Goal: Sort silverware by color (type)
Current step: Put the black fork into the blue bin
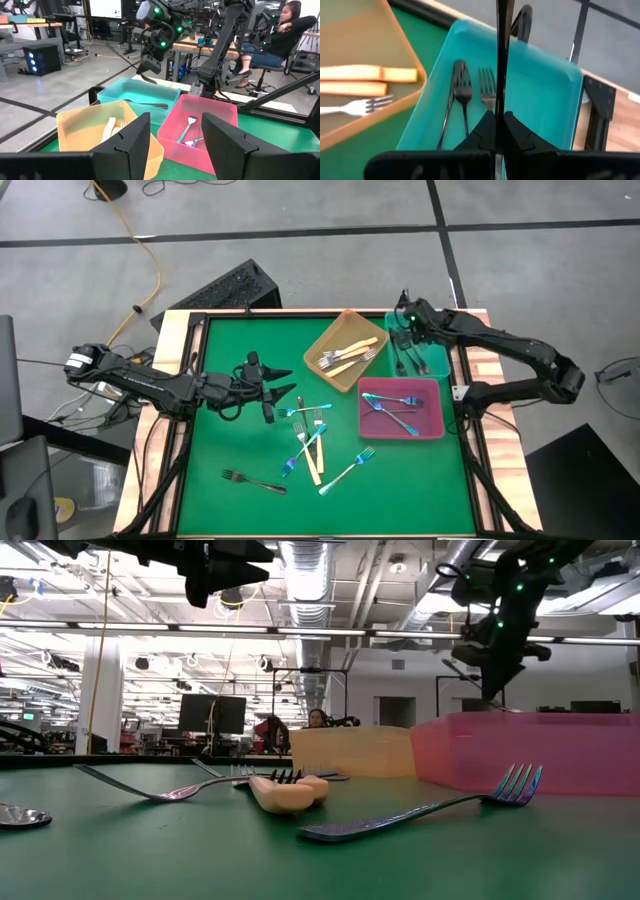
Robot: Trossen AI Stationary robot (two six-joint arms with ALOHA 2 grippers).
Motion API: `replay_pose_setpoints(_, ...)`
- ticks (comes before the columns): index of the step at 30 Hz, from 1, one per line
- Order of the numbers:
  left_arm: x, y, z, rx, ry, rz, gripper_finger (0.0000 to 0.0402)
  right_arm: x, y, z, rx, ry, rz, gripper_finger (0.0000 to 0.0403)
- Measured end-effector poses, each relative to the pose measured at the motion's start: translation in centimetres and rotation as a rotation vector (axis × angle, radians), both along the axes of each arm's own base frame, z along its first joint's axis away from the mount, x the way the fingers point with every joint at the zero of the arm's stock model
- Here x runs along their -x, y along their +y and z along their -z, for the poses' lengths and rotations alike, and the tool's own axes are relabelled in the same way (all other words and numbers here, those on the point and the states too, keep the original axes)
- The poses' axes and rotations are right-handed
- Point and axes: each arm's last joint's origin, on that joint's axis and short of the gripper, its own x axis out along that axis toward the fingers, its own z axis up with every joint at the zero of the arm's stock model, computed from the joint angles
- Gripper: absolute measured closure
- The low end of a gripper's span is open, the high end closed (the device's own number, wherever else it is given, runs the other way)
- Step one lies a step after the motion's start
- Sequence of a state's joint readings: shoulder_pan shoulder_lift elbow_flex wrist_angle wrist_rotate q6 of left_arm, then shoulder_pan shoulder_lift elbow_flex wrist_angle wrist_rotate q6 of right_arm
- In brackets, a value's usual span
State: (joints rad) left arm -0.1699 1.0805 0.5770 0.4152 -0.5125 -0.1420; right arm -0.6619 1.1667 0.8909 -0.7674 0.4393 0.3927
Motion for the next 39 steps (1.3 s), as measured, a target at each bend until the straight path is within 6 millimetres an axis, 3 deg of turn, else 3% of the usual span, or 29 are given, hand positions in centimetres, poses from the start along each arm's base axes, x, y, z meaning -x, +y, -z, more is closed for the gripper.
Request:
replay_pose_setpoints(4, 0.0, 0.0, 0.0, 0.002, -0.001, 0.000, 0.0239, 0.3, -0.3, 0.7, -0.036, 0.037, 0.031, 0.0373)
replay_pose_setpoints(21, 0.0, 0.0, 0.1, -0.001, 0.013, -0.002, 0.0239, -0.5, -2.6, 8.0, -0.284, 0.347, 0.066, 0.0371)
replay_pose_setpoints(39, 0.0, 0.0, 0.3, -0.006, 0.026, -0.012, 0.0239, -0.6, -2.3, 8.3, -0.373, 0.371, -0.077, 0.0369)
